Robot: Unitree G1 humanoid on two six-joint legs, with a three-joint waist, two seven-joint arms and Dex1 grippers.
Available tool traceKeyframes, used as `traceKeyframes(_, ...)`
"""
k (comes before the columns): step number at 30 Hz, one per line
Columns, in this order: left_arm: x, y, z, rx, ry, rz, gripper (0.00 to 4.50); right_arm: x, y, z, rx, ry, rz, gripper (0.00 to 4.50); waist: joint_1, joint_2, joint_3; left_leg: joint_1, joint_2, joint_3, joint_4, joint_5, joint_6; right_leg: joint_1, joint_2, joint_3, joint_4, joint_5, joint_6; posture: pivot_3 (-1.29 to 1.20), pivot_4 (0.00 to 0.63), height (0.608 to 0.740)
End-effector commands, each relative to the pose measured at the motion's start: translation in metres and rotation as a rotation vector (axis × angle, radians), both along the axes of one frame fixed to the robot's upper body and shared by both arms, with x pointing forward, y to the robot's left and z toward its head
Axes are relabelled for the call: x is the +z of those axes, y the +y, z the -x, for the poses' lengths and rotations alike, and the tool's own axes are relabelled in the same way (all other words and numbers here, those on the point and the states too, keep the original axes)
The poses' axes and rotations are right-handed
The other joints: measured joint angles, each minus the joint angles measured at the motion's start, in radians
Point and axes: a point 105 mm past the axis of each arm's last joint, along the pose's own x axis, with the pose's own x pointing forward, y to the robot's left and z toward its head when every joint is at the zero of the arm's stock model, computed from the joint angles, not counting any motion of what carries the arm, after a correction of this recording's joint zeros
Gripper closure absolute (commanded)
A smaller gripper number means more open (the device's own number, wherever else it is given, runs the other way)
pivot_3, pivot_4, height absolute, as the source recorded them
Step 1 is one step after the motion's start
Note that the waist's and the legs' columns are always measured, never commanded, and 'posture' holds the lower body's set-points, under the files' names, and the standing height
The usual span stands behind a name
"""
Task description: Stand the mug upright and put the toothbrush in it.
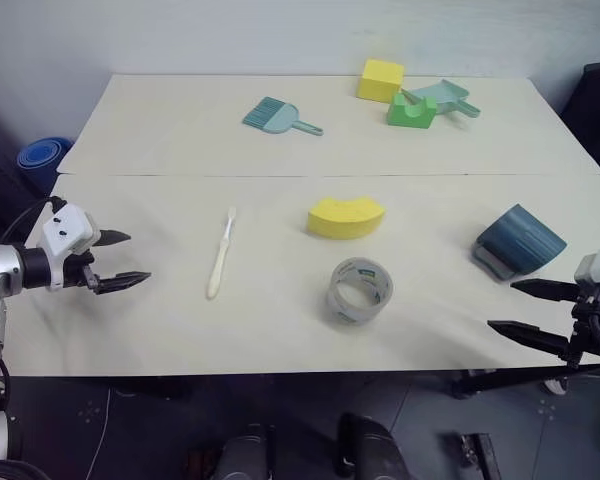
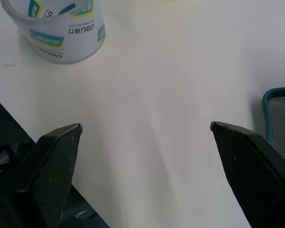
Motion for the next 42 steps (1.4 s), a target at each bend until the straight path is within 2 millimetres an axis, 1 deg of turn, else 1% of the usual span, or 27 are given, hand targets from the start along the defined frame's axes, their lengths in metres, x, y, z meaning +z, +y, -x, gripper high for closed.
traceKeyframes(1,0.007,0.004,0.003,0.002,-0.034,-0.017,0.01,0.004,0.006,0.000,0.023,-0.023,-0.009,0.00,0.000,0.000,0.000,0.000,0.000,0.000,0.000,0.000,0.000,0.000,0.000,0.000,0.000,0.000,0.000,0.00,0.150,0.740)
traceKeyframes(5,0.005,0.007,0.004,0.021,-0.029,-0.011,0.01,0.005,0.006,-0.001,0.021,-0.025,-0.006,0.00,0.001,0.000,0.000,0.000,0.000,0.000,0.000,0.000,0.000,0.000,0.000,0.000,0.000,0.000,0.000,0.00,0.150,0.740)
traceKeyframes(10,0.007,0.001,0.005,0.021,-0.033,0.043,0.01,0.006,0.007,-0.003,0.021,-0.026,-0.012,0.00,0.001,0.000,0.000,0.000,0.000,0.000,0.000,0.000,0.000,0.000,0.000,0.000,0.000,0.000,0.000,0.00,0.150,0.740)
traceKeyframes(13,0.014,-0.004,-0.001,0.026,-0.043,0.078,0.01,0.009,0.012,-0.005,0.028,-0.016,-0.044,0.00,0.001,0.000,0.000,0.000,0.000,0.000,0.000,0.000,0.000,0.000,0.000,0.000,0.000,0.000,0.000,0.00,0.150,0.740)
traceKeyframes(15,0.024,-0.012,-0.003,0.007,-0.059,0.119,0.01,0.014,0.017,-0.006,0.024,-0.015,-0.090,0.00,0.001,0.000,0.000,0.000,0.000,0.000,0.001,0.000,0.000,0.000,0.000,0.000,0.001,0.000,0.000,0.00,0.150,0.740)
traceKeyframes(18,0.052,-0.038,-0.004,-0.059,-0.077,0.225,0.01,0.029,0.037,-0.003,0.072,-0.009,-0.151,0.00,0.002,0.000,0.000,-0.001,0.000,-0.001,0.001,0.000,0.000,0.000,0.000,0.000,0.001,0.000,0.000,0.00,0.150,0.740)
traceKeyframes(21,0.071,-0.076,0.014,-0.223,-0.024,0.283,0.01,0.045,0.064,-0.003,0.130,-0.017,-0.205,0.00,0.001,0.000,0.000,-0.001,0.000,-0.002,0.002,0.000,0.000,0.000,0.000,0.000,0.002,0.000,0.000,0.00,0.150,0.740)
traceKeyframes(23,0.078,-0.099,0.027,-0.323,0.015,0.299,0.01,0.053,0.079,-0.008,0.132,-0.008,-0.263,0.00,-0.002,0.000,0.000,-0.001,0.000,-0.002,0.002,0.000,0.000,0.000,0.000,0.000,0.002,0.000,0.000,0.00,0.150,0.740)
traceKeyframes(26,0.081,-0.137,0.052,-0.527,0.084,0.268,0.01,0.056,0.112,-0.012,0.193,0.050,-0.281,0.00,-0.007,0.000,0.000,0.000,0.001,-0.002,0.001,0.000,-0.001,0.000,0.000,0.000,0.003,0.000,0.000,0.00,0.150,0.740)
traceKeyframes(28,0.079,-0.154,0.063,-0.623,0.108,0.223,0.01,0.053,0.127,-0.018,0.200,0.078,-0.246,0.00,-0.010,0.000,0.000,0.000,0.001,-0.002,0.001,0.000,-0.001,0.000,0.000,0.000,0.003,0.000,0.000,0.00,0.150,0.740)
traceKeyframes(30,0.078,-0.170,0.070,-0.716,0.118,0.182,0.01,0.043,0.140,-0.034,0.164,0.088,-0.163,0.00,-0.013,0.000,0.000,0.000,0.001,-0.002,0.001,0.000,-0.001,0.000,0.000,0.000,0.002,0.000,0.000,0.00,0.150,0.740)
traceKeyframes(32,0.077,-0.180,0.074,-0.780,0.119,0.158,0.01,0.037,0.149,-0.045,0.138,0.088,-0.115,0.00,-0.010,0.000,0.000,-0.001,0.000,-0.002,0.002,0.000,-0.001,-0.001,0.000,0.000,0.002,0.000,0.000,0.00,0.150,0.740)
traceKeyframes(35,0.077,-0.189,0.077,-0.828,0.118,0.154,0.01,0.031,0.155,-0.057,0.118,0.093,-0.093,0.00,-0.004,0.000,0.000,-0.002,0.000,-0.002,0.001,0.000,-0.001,-0.001,0.000,0.000,0.001,0.000,0.000,0.00,0.150,0.740)
traceKeyframes(37,0.078,-0.194,0.074,-0.837,0.102,0.158,0.01,0.019,0.157,-0.066,0.091,0.115,-0.065,0.00,-0.001,0.000,0.000,-0.003,0.000,-0.002,0.001,0.000,-0.001,-0.002,0.000,0.000,0.001,0.000,0.000,0.00,0.150,0.740)
traceKeyframes(40,0.080,-0.198,0.073,-0.847,0.092,0.162,0.01,0.003,0.155,-0.075,0.062,0.129,-0.001,0.00,-0.001,0.000,0.000,-0.003,0.000,-0.002,0.001,0.000,-0.001,-0.002,0.000,0.000,0.001,0.000,0.000,0.00,0.150,0.740)
traceKeyframes(42,0.081,-0.199,0.074,-0.850,0.087,0.165,0.01,-0.003,0.152,-0.079,0.045,0.130,0.025,0.00,-0.002,0.000,0.000,-0.003,0.000,-0.002,0.001,0.000,-0.001,-0.002,0.000,0.000,0.001,0.000,0.000,0.00,0.150,0.740)
